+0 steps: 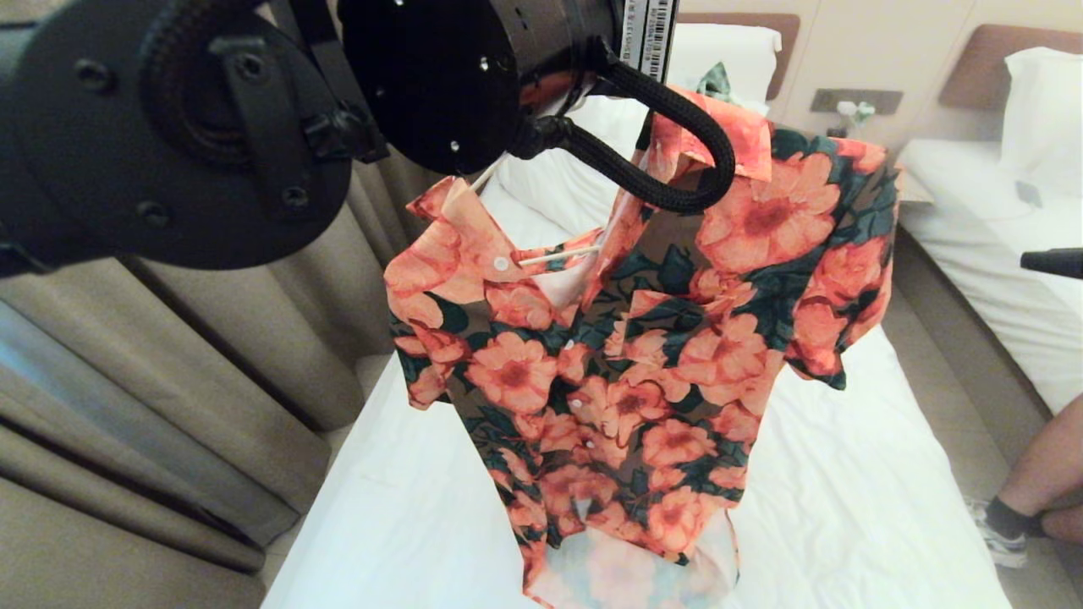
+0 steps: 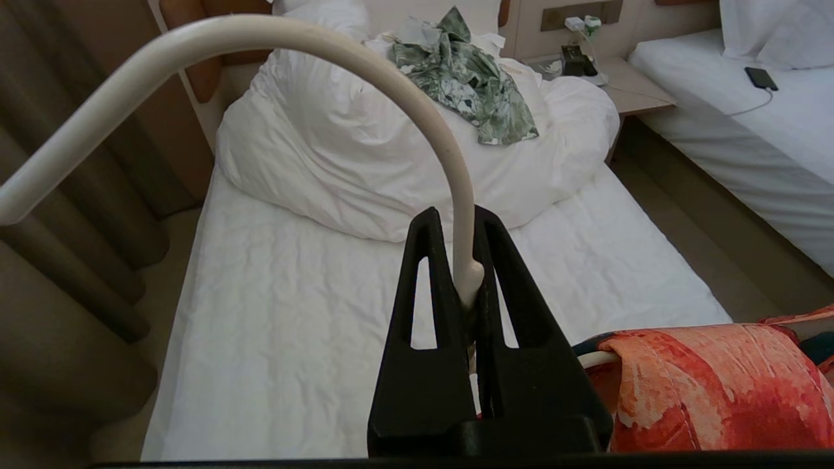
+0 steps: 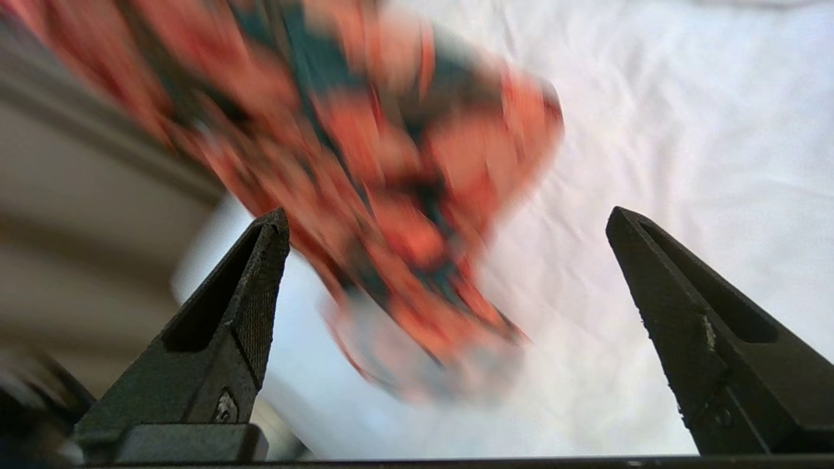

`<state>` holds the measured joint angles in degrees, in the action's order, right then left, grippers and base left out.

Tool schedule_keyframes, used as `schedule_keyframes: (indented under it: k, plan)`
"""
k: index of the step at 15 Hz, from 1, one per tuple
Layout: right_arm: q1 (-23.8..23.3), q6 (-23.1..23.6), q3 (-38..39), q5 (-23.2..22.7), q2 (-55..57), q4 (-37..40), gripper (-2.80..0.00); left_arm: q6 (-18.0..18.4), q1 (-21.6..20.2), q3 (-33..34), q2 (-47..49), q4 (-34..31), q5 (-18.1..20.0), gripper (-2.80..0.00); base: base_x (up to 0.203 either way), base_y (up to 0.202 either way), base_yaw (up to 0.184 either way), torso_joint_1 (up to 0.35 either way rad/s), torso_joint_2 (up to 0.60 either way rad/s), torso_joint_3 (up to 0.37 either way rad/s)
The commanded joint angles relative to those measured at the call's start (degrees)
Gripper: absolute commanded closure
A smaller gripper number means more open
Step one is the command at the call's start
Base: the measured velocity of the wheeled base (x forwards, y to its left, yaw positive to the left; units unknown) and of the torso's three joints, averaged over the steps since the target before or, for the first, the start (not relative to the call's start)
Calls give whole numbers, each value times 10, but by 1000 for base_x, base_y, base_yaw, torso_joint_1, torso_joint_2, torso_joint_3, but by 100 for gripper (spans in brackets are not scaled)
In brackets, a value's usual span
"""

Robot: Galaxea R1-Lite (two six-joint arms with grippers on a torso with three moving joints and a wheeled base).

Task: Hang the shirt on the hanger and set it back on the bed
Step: Take the clothes hanger out of the clothes

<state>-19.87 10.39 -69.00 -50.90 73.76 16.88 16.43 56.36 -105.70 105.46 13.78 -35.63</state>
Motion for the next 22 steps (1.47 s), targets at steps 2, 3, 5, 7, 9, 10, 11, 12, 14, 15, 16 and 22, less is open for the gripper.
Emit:
schedule_keyframes:
  k: [2,3,5,7,9,10,11,12,14,15,16,22]
  plan:
    - [3,259,-77,50,59,215,-280,1,0,3,-3,1,-2,0,0,0,0,0,0,0]
    - [4,301,-89,56,76,195,-280,1,0,4,-3,1,-2,0,0,0,0,0,0,0]
    - [10,356,-92,41,98,145,-280,1,0,3,-3,0,-2,0,0,0,0,0,0,0]
    - [35,389,-93,23,114,97,-280,1,0,4,-3,0,-2,0,0,0,0,0,0,0]
    - [72,399,-94,21,124,61,-280,1,0,5,-2,-1,-2,0,0,0,0,0,0,0]
    - [91,399,-96,20,133,48,-280,2,0,5,-2,-1,-1,0,0,0,0,0,0,0]
    - [108,399,-99,20,140,40,-280,2,0,3,-2,-1,-1,0,0,0,0,0,0,0]
    - [122,399,-103,21,149,35,-280,2,0,2,-2,-1,-1,0,0,0,0,0,0,0]
    - [138,397,-121,23,169,33,-280,2,0,2,-2,-1,0,0,0,0,0,0,0,0]
    - [142,397,-130,24,176,32,-280,2,1,1,-2,-1,0,0,0,0,0,0,0,0]
    - [143,396,-138,24,184,31,-280,3,1,1,-3,-1,0,0,0,0,0,0,0,0]
    - [160,388,-168,24,204,27,0,4,0,1,-8,-1,0,0,0,0,0,0,0,0]
